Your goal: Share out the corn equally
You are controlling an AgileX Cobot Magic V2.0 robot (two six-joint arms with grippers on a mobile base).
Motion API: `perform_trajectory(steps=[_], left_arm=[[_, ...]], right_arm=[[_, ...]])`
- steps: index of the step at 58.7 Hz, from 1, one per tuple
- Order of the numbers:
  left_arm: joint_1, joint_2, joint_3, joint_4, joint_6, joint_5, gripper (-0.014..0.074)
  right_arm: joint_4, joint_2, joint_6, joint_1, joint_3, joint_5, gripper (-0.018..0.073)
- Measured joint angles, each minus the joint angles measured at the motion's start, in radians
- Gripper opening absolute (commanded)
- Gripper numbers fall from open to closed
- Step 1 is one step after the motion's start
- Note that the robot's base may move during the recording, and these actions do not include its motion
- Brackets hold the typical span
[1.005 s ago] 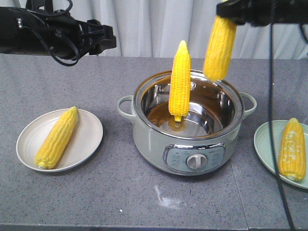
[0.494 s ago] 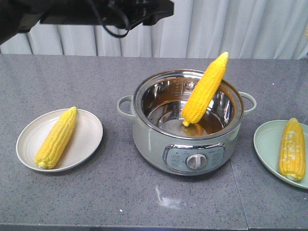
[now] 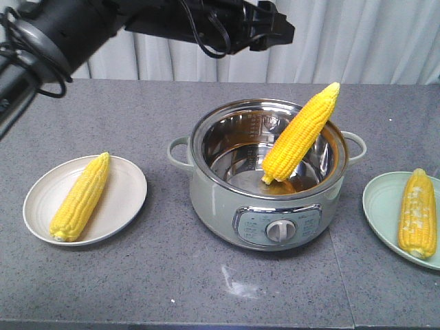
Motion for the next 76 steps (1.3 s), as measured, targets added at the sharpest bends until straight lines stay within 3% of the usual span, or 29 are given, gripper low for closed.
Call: perform_trajectory(steps=[11,21,39,76], left_arm=[[0.0,0.056,-0.011,-0.113,0.079,0.0,0.0479],[0.0,0.061,-0.011,-0.158,0.156,-0.015,0.0479],[0.0,0.061,-0.011,-0.164,0.207,-0.029,0.0479],[-0.018,0.149,-0.014,-0.178,0.215,-0.043,0.0494]], right_arm=[[-0.01,0.0,0.001,0.0,0.0,0.015,-0.0005],[-0.013,0.0,0.001,0.0,0.0,0.016,-0.0005],[-0.014,0.0,0.001,0.0,0.0,0.019,-0.0005],[-0.014,0.009,0.001,0.0,0.0,0.024,-0.0005]])
